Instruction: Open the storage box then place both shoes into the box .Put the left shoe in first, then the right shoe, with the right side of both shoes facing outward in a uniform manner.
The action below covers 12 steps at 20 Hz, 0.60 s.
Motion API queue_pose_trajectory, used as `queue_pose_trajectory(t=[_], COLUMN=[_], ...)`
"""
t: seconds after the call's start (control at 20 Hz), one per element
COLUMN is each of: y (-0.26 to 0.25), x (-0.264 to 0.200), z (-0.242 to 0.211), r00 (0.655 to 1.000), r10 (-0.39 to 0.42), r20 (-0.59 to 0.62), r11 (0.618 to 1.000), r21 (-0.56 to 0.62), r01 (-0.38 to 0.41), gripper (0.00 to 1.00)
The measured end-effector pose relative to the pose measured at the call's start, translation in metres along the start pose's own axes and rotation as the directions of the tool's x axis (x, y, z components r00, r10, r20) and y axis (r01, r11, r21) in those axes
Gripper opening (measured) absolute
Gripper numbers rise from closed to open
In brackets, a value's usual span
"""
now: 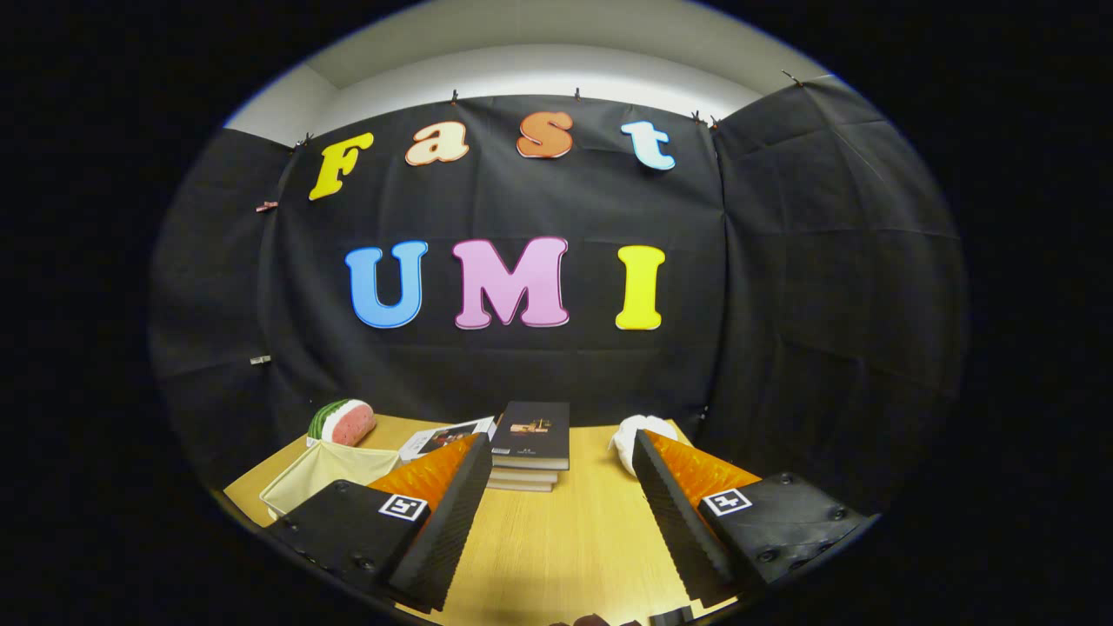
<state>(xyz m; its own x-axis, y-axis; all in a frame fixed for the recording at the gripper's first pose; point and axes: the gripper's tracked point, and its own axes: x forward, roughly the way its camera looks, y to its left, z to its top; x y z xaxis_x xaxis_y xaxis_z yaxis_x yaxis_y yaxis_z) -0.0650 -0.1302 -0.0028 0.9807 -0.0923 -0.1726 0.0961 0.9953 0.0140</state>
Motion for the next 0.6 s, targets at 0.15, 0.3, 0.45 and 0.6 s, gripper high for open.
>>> queue_pose_trajectory(t=[0.15, 0.3, 0.45, 0.6], y=[-0.027, -0.039, -0.051, -0.045], x=[0.004, 0.015, 0.025, 0.034], z=[0.037, 0.053, 0.067, 0.058], r00=[0.995, 0.991, 0.986, 0.989], r10=[0.009, 0.026, 0.018, 0.021], r20=[0.1, 0.129, 0.168, 0.149], r11=[0.999, 1.0, 1.0, 0.999], r21=[-0.042, -0.006, 0.016, 0.028], r01=[-0.005, -0.026, -0.021, -0.025], gripper=[0.98, 0.98, 0.98, 0.98])
